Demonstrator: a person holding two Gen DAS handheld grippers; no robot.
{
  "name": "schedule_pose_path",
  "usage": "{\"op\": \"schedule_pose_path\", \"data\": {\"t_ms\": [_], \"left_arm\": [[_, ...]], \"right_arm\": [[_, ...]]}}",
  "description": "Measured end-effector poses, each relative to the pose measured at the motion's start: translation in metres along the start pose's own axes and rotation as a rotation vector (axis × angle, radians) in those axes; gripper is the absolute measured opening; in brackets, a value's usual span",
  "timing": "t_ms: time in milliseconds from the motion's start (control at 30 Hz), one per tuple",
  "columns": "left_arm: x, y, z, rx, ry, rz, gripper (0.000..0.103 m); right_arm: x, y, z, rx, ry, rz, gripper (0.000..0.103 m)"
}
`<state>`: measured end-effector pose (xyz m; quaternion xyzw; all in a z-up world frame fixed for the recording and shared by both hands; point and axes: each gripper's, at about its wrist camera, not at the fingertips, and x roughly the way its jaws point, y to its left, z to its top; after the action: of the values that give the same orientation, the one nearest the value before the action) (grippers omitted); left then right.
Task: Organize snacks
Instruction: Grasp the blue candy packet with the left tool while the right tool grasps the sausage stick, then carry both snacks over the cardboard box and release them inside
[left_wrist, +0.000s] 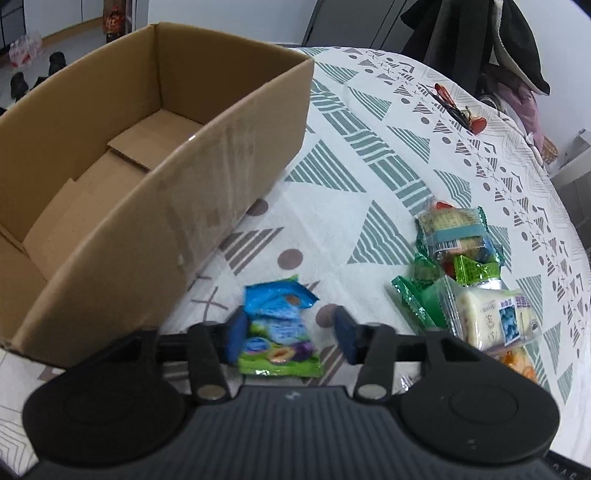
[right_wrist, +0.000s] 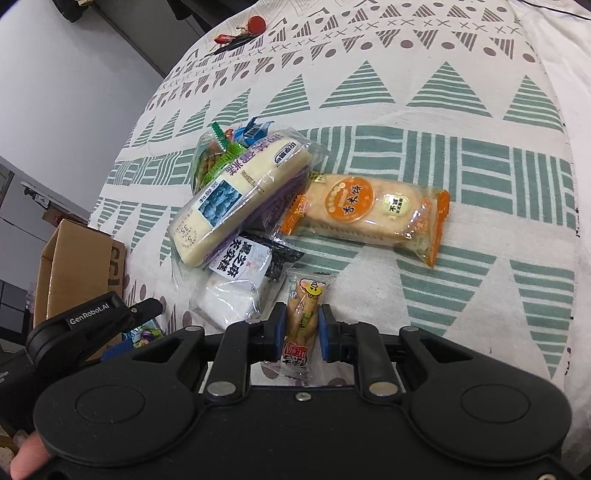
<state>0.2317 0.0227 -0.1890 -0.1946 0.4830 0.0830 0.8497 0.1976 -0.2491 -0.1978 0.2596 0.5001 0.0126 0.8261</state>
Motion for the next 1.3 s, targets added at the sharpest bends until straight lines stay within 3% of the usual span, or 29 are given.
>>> {"op": "schedule_pose_path", "data": {"t_ms": [300,767,1300], "left_arm": [[-0.011,0.004,-0.004,0.006,-0.015,-0.051,0.024],[-0.067,-0.001,-0.004,0.032,-0.06,-0.108,0.023],[-0.114,0.018,0.011,0.026,-0.105,-0.092,0.024]], "right_arm": [[-0.004,0.001,-0.001,-0.001,-0.009,0.017,0.019],[-0.03,0.007,0.001,-0.005,-0.071,0.068,0.019],[-0.063,0.074,-0.009,-0.132,-0.138,0.179,0.019]]}}
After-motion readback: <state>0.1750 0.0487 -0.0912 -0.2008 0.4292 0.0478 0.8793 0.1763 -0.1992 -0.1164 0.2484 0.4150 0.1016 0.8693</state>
